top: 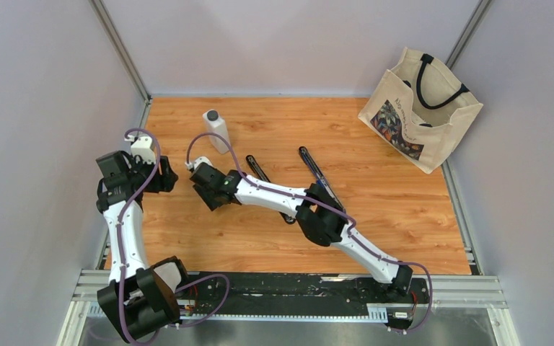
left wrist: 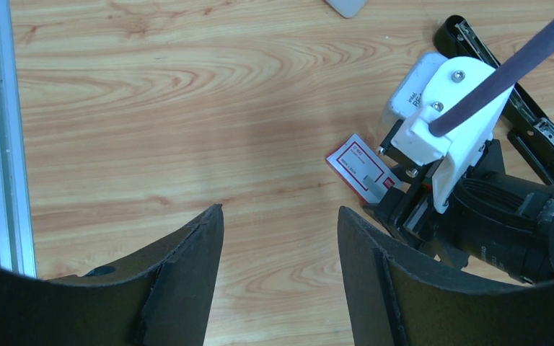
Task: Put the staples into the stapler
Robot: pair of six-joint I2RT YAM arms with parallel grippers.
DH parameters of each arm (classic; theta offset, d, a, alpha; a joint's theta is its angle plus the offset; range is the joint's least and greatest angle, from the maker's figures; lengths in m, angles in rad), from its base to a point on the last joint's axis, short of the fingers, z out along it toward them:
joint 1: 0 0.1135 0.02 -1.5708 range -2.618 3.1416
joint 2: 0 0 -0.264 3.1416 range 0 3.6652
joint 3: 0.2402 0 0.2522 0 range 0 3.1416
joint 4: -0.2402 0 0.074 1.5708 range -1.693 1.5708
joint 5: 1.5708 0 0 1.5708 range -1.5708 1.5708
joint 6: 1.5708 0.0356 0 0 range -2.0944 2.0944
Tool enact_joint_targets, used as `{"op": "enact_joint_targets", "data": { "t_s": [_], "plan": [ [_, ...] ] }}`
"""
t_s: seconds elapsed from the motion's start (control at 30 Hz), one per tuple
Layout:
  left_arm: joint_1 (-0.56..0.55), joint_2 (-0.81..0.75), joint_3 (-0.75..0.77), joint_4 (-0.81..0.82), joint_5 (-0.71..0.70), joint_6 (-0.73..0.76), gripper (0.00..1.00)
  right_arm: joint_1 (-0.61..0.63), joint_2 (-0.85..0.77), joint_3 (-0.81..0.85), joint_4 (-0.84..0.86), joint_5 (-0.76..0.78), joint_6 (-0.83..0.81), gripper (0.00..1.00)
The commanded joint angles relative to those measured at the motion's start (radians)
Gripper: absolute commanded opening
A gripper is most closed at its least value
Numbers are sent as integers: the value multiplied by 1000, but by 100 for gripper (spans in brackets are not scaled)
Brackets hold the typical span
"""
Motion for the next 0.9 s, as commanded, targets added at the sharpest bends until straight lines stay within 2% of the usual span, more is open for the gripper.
{"op": "enact_joint_targets", "data": {
  "t_s": [0.0, 0.13, 0.33, 0.43, 0.53, 0.7, 0.87],
  "plan": [
    [13, 13, 8, 4, 48, -9, 67, 0, -104, -131, 43, 30, -75, 49],
    [13, 45, 31, -31, 121, -4, 66, -23, -269, -338, 127, -33, -142, 49],
    [-7, 140, 53, -40, 374, -30, 66, -92, -555, -630, 204, -209, -250, 48],
    [-78, 200, 67, -48, 423, -11, 66, -130, -671, -750, 235, -281, -327, 48],
    [-162, 240, 60, 10, 440, -43, 66, -164, -766, -851, 265, -339, -374, 48],
    [-273, 316, 73, 90, 469, -90, 66, -188, -840, -956, 284, -385, -396, 47],
    [-303, 358, 76, 151, 508, -109, 66, -184, -830, -959, 271, -447, -388, 44]
  ]
}}
